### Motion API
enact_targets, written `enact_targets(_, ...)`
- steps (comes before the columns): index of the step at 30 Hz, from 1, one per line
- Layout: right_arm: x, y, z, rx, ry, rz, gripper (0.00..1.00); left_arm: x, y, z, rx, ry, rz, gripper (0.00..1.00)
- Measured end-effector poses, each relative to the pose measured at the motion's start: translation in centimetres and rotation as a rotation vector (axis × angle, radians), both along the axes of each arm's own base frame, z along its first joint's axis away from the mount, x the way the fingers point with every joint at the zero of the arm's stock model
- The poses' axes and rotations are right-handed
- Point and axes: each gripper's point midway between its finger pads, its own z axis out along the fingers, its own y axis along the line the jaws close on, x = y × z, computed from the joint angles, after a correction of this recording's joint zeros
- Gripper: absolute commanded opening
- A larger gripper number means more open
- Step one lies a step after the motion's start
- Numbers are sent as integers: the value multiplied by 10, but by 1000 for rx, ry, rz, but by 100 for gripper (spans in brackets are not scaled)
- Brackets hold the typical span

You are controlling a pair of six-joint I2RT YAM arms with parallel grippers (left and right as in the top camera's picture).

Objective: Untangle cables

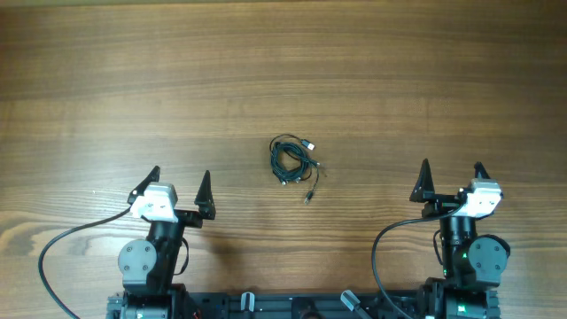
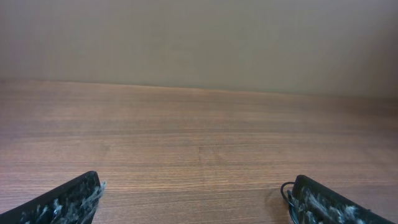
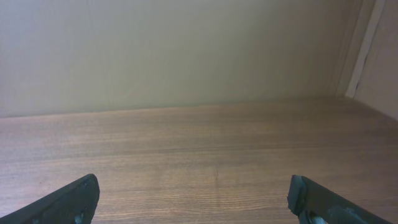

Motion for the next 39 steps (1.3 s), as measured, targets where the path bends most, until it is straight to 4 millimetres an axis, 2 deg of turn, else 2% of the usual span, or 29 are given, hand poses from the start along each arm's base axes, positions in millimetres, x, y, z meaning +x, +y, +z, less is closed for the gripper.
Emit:
enact_targets(5, 0, -10, -3, 2, 12, -40, 100, 2, -1, -8, 0, 33, -2, 100)
enact_targets(39, 0, -10, -3, 2, 12, -40, 100, 2, -1, -7, 0, 33, -2, 100)
